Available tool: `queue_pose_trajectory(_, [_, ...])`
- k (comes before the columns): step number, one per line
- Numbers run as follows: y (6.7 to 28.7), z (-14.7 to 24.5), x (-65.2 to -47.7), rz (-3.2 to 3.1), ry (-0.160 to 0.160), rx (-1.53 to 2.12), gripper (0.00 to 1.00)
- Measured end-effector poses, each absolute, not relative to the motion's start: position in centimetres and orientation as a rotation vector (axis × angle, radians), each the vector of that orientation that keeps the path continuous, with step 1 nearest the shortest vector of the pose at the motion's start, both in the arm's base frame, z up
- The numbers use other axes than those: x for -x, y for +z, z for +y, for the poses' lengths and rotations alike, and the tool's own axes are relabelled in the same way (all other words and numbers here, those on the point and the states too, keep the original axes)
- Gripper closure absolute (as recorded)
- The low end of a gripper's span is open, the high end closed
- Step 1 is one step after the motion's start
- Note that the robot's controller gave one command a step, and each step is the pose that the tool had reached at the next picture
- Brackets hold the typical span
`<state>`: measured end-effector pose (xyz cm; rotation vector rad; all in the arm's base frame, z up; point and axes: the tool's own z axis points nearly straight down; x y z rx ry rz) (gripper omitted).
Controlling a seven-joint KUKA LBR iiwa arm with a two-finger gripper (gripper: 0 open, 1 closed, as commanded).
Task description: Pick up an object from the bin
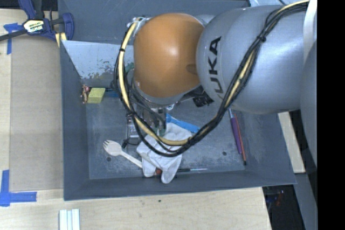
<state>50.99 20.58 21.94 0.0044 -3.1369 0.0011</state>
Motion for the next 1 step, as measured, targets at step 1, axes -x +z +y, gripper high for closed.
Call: queue_pose_trajectory(1, [22.31,20.49,-51.19,-3.144,-0.002,0.001,0.00])
